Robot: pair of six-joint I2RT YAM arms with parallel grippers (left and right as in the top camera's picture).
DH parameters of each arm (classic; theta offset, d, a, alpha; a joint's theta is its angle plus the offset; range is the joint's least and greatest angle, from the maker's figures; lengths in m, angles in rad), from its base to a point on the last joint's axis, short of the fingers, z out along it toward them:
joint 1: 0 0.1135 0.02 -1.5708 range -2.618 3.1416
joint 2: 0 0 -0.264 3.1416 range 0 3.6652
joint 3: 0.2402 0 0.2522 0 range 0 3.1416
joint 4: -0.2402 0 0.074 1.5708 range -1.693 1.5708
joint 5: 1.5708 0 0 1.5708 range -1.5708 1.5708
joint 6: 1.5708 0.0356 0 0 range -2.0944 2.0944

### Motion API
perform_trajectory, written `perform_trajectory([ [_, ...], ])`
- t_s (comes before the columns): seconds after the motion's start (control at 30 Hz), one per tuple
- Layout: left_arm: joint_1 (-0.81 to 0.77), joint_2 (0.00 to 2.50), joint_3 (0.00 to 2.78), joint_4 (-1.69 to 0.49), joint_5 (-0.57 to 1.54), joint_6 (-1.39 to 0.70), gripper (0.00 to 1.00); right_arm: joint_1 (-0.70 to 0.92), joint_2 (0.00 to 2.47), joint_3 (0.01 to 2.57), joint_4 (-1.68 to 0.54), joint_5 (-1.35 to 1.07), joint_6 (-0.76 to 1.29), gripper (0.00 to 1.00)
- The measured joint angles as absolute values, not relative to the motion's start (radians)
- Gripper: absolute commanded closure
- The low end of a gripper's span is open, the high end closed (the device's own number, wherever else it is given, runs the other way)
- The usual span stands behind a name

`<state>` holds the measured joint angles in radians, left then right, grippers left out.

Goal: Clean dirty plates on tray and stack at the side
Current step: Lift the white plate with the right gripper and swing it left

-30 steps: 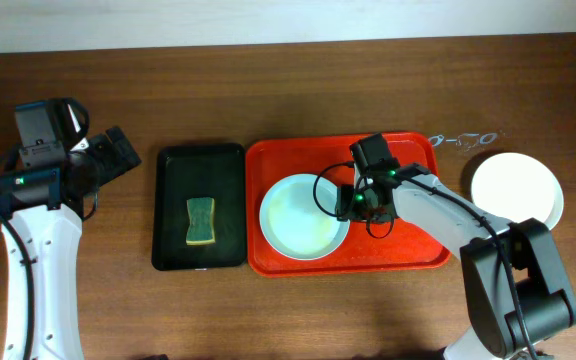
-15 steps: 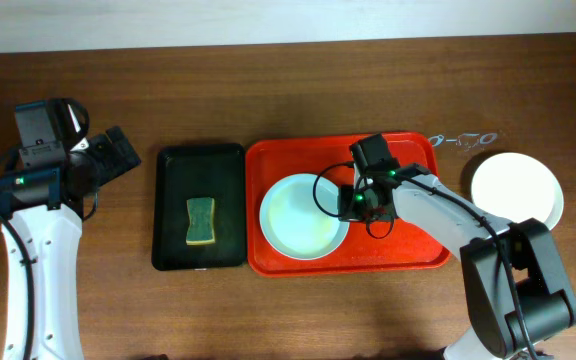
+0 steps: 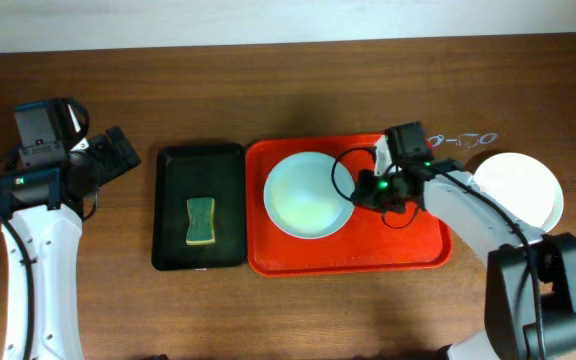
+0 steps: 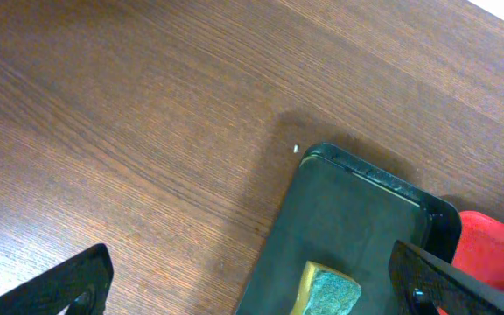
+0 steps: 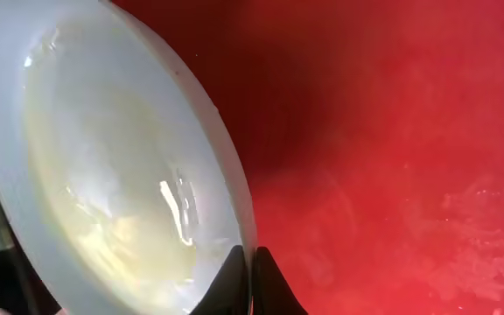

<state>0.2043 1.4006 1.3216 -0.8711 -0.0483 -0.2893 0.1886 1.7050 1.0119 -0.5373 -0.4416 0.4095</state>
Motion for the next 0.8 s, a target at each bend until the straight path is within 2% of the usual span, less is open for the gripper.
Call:
perform_trajectory([
  [0.2,0.204,1.401,1.322,-0.871,-0.048,-0.289,0.01,0.185,1.705,1.012,-0.517,-0.593,0.362,0.96],
  [0.37,0.204,1.401,1.322,-0.871,-0.048,-0.289,0.01,0.232,1.705,1.012,-0.482,-0.592,0.400,0.96],
  [0.47,0.204,1.401,1.322,-0.871,-0.048,-0.289,0.01,0.319,1.704,1.015,-0.414,-0.513,0.472,0.96],
  [0.8,0.204,1.401,1.322,-0.871,-0.048,-0.289,0.01,0.565,1.704,1.161,-0.405,-0.191,0.576,0.96],
])
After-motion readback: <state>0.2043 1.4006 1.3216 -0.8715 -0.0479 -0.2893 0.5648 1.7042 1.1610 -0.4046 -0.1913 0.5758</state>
